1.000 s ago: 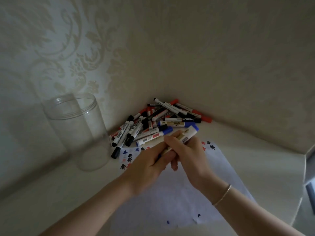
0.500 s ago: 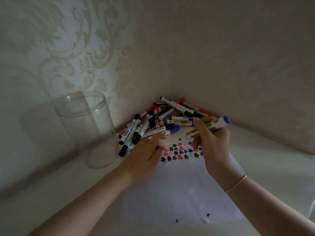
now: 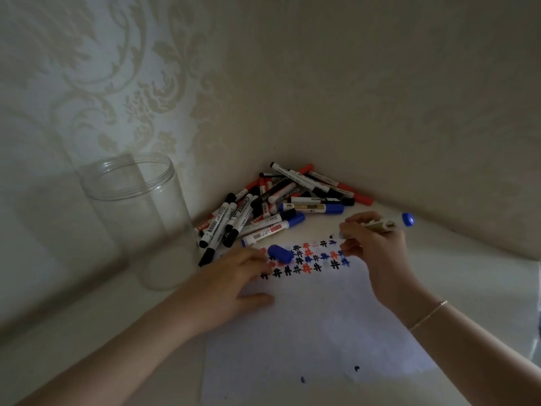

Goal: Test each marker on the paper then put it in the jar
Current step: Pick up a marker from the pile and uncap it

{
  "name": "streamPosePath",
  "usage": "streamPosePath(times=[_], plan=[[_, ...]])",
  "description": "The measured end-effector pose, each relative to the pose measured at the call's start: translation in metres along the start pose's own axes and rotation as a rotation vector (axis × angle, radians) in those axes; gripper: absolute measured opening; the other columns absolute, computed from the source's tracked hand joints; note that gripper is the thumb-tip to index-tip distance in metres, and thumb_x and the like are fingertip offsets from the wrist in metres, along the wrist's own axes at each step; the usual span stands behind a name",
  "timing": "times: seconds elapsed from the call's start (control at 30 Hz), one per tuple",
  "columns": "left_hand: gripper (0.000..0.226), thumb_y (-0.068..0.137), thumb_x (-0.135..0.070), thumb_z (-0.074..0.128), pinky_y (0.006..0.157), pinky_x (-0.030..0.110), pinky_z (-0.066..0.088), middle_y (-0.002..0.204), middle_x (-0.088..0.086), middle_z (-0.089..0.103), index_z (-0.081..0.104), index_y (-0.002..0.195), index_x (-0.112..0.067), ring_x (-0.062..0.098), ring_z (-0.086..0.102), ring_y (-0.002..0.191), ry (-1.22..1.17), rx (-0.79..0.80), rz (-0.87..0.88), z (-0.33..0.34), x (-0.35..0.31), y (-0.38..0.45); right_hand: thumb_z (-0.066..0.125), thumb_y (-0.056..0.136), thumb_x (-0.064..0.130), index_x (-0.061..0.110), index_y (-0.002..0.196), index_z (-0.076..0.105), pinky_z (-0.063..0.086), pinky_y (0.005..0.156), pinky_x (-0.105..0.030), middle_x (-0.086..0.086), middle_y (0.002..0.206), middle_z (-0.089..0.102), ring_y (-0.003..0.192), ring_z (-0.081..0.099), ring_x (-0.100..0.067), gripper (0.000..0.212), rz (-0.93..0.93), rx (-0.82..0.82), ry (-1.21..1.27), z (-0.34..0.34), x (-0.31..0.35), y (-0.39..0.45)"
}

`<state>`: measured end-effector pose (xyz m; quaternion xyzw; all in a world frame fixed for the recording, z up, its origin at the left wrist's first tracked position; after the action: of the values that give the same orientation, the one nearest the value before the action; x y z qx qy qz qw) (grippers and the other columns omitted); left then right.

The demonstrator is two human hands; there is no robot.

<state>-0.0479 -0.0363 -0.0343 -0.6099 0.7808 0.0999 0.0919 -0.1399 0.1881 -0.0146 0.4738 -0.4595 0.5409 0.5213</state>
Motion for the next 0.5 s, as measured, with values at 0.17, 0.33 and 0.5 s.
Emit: streamPosePath(times=[0.17, 0.33, 0.5], plan=[[0.085, 0.075, -0.079, 0.020, 0.112, 0.013, 0.004, 0.152, -0.027, 0.009, 0.015, 0.149, -0.038, -0.008, 0.006, 0.139, 0.024, 0.074, -0.025, 0.010, 0.009, -0.013, 0.057, 0.087, -0.004, -0.001, 0.087, 0.062, 0.056, 0.060, -0.028, -0.015, 0.074, 0.064, 0.061, 0.064, -0.022, 0.006, 0.021, 0.105, 0.080, 0.016, 0.001, -0.003], [0.079, 0.085, -0.067, 0.040, 0.111, 0.015, 0.008, 0.154, -0.020, 0.015, 0.015, 0.151, -0.030, 0.001, 0.014, 0.140, -0.111, -0.030, -0.080, 0.013, -0.014, -0.006, 0.059, 0.085, -0.004, -0.001, 0.087, 0.063, 0.059, 0.069, -0.035, -0.014, 0.074, 0.067, 0.068, 0.066, -0.027, 0.006, 0.049, 0.233, 0.122, 0.054, -0.002, -0.019], [0.074, 0.082, -0.064, 0.051, 0.101, 0.015, 0.030, 0.149, -0.022, 0.025, 0.028, 0.146, -0.033, -0.001, 0.037, 0.127, -0.184, -0.129, -0.122, -0.001, 0.009, -0.024, 0.066, 0.085, 0.009, -0.007, 0.078, 0.057, 0.043, 0.052, -0.025, -0.010, 0.073, 0.057, 0.055, 0.046, -0.015, 0.020, 0.036, 0.228, 0.010, 0.077, -0.012, -0.028]])
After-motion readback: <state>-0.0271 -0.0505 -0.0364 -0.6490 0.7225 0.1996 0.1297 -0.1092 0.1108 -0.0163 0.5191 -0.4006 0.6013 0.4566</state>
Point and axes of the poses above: each hand's wrist, its own y-axis towards the middle knuckle, its own z-axis out of the palm, x = y × z, the point moved 1 cm from there along y, towards the middle knuckle
